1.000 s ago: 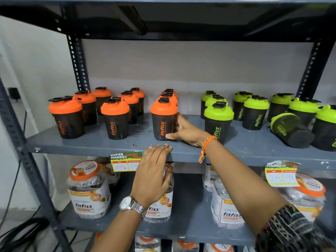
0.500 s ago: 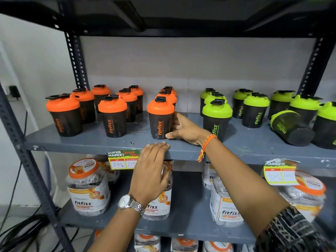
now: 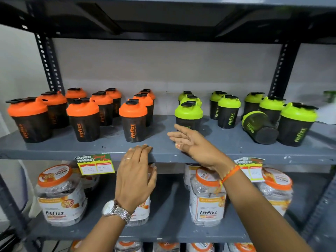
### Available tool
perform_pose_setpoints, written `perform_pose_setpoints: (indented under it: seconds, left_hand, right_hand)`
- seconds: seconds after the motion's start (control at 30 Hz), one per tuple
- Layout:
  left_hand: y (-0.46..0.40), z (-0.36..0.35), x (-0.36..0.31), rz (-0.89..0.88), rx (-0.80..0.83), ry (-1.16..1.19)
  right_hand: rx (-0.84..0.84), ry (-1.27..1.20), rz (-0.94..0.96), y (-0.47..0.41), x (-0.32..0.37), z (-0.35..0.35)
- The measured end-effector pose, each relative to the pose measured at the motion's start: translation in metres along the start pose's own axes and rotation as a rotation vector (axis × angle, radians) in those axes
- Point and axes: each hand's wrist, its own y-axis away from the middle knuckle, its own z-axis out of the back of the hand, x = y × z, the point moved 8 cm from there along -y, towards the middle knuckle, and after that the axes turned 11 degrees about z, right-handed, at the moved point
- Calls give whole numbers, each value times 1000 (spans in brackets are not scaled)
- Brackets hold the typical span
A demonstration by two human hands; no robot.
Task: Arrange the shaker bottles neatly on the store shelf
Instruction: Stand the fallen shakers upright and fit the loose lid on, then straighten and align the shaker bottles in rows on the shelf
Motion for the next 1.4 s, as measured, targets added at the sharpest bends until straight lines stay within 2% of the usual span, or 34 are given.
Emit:
perform_pose_setpoints:
  seconds: [0.1,0.2,0.27,0.33,0.4,0.47,0.53,0.63,0.83,1.0,1.17,1.27,1.4]
  left_hand:
    - [0,-9,-17,-16,-7,0]
    - [-3,-18,-32,-65,8,-14]
    - [-6,-24,-43,-90,21,-14]
    - [-7,-29,-52,-91,26,-12]
    - [-6,-33,-56,-72,16,-12]
    - [-6,-35,-58,-57,-2,-17]
    - [-6,-36,-59,-51,-19,-21]
    - [-5,-37,-59,-69,-24,-53]
    - [-6,-38,-58,-73,-30,-71]
    - [-6,-41,-55,-57,-60,-75]
    - [-6,-41,-55,-57,-73,-60]
    - [-6,-41,-53,-69,-67,-68]
    - [-5,-41,-53,-80,-64,-80]
  right_hand:
    - [-90,-27,45,34,11,37]
    - [-402,63,72,62,19,98]
    - [-655,294,66,83,27,145]
    - [-790,670,44,99,39,181]
    - [-803,1047,-4,103,46,198]
    - [-767,1297,-115,104,43,205]
    - [-722,1415,-224,103,34,206]
    - [-702,1443,-331,104,21,213]
    - [-729,1418,-383,102,10,219]
    - [-696,1205,-328,93,3,221]
    - [-712,957,-395,93,-3,232]
    - [-751,682,-427,99,-8,238]
    - [-851,-18,-333,104,-25,229]
